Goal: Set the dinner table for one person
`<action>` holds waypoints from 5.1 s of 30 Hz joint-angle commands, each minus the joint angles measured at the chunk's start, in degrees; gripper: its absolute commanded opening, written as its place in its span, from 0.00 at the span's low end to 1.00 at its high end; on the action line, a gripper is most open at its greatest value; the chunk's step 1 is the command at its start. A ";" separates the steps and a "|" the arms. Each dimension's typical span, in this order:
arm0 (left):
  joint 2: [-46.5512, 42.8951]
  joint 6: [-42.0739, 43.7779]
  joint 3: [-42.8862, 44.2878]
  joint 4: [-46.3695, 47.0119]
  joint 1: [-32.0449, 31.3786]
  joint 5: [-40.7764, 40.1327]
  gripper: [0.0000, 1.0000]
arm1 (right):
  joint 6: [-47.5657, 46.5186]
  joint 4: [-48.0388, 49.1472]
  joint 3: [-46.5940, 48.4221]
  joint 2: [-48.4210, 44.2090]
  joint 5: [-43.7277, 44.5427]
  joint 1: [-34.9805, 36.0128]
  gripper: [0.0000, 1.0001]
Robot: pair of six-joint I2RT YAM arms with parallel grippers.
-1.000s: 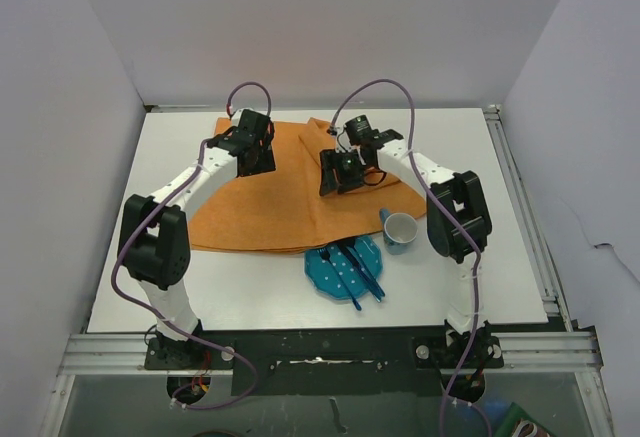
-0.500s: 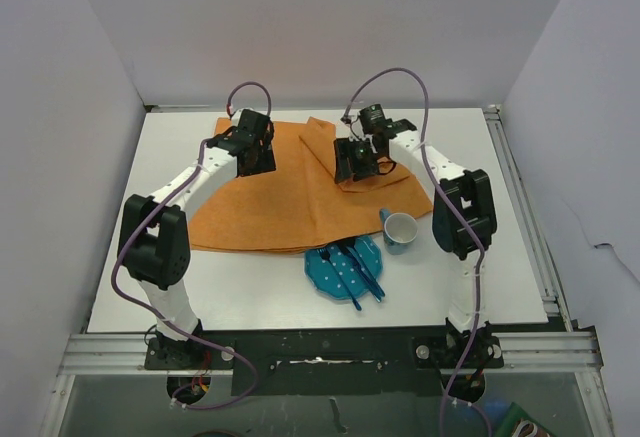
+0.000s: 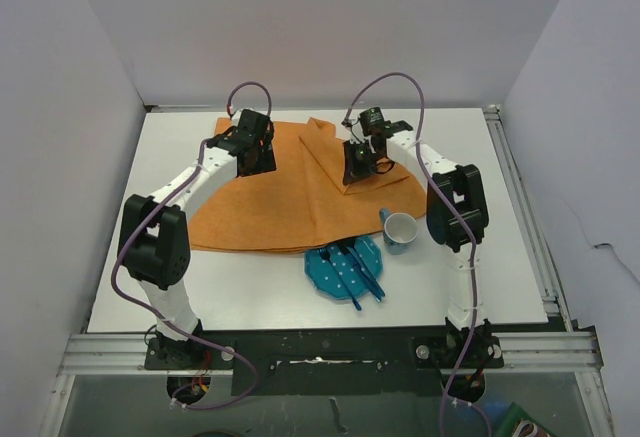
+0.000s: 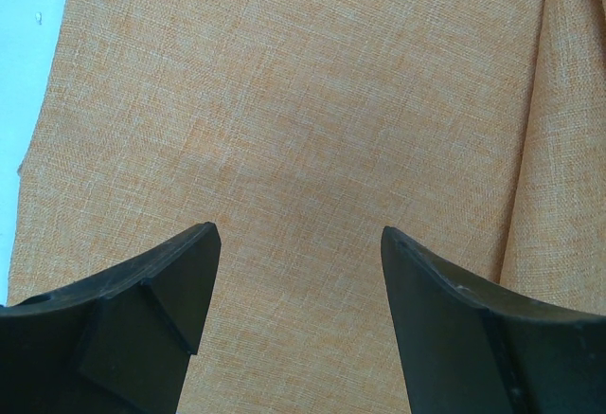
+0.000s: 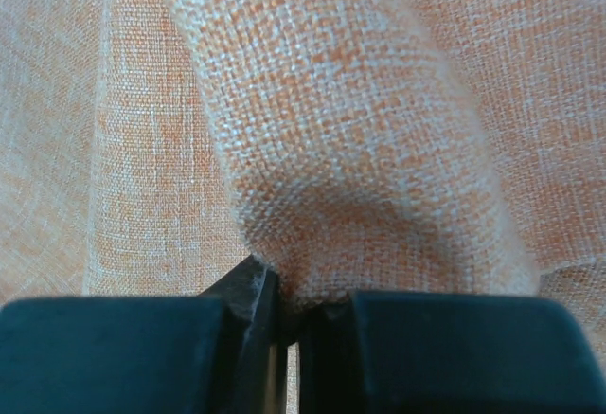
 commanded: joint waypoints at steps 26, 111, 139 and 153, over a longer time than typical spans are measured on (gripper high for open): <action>0.67 0.81 0.04 2.37 0.68 -0.10 0.52 | -6.86 -4.85 21.42 7.34 9.31 -17.00 0.00; 24.75 -1.84 9.66 15.95 17.29 -1.66 0.00 | 2.94 9.99 -19.98 -3.48 4.91 -27.25 0.00; 11.37 0.51 7.66 10.60 4.74 -20.38 0.00 | 4.42 7.70 -31.32 -23.91 16.01 -24.50 0.16; -1.75 -5.25 -1.49 9.58 -0.62 -7.14 0.10 | 5.53 6.12 -42.58 -48.85 8.01 -14.61 0.80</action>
